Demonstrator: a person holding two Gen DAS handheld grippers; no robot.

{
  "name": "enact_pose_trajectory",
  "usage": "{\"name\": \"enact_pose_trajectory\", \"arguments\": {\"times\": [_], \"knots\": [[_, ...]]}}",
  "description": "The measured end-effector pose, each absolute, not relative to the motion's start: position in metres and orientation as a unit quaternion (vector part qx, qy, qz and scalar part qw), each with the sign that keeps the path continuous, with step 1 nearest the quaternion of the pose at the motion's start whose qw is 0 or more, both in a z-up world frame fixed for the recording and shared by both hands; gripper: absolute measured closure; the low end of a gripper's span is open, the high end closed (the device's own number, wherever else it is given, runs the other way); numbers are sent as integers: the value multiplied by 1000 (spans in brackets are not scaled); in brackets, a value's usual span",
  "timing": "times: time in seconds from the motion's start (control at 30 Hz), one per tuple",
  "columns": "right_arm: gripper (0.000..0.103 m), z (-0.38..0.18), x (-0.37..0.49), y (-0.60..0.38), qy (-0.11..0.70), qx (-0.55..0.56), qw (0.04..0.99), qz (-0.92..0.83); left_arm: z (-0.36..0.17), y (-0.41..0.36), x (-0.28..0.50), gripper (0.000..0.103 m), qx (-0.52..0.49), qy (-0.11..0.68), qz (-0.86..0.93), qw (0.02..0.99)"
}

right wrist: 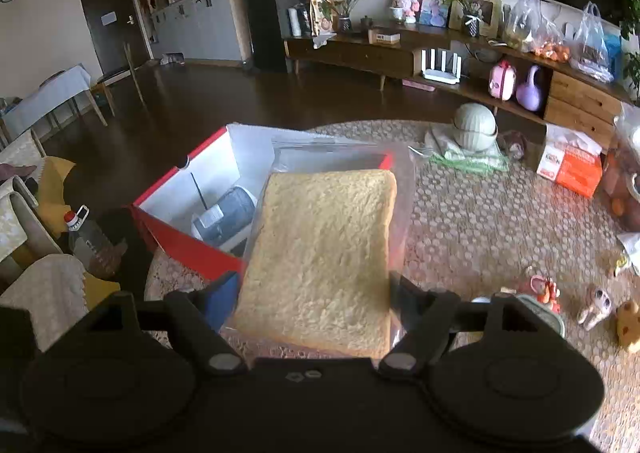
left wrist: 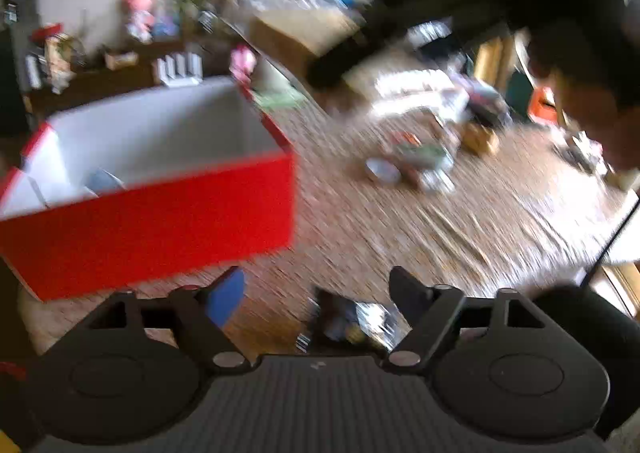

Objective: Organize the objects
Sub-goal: 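Carry the snack packet and bagged bread with both tools over the red box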

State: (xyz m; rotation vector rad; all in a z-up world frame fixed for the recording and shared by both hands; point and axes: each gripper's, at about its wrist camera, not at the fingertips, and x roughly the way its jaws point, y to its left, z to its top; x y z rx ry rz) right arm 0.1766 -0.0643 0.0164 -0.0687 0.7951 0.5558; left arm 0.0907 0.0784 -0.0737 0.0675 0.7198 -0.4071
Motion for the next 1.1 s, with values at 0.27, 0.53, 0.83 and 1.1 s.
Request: {"name": "enact_pose_trajectory", "arguments": {"times": [0.27, 0.53, 0.83, 1.1], "knots": [[24, 13, 175, -68, 385, -28, 884, 265, -108, 46, 86, 4, 84, 369, -224, 898], [24, 9, 174, -74, 390, -26, 882, 262, -129, 34, 104, 3, 106, 388, -193, 895], [24, 7, 177, -76, 393, -24, 882, 261, -133, 37, 108, 10, 96, 385, -178, 901], [24, 6, 178, -74, 390, -29, 881, 265, -131, 31, 103, 53, 121, 368, -194, 901]]}}
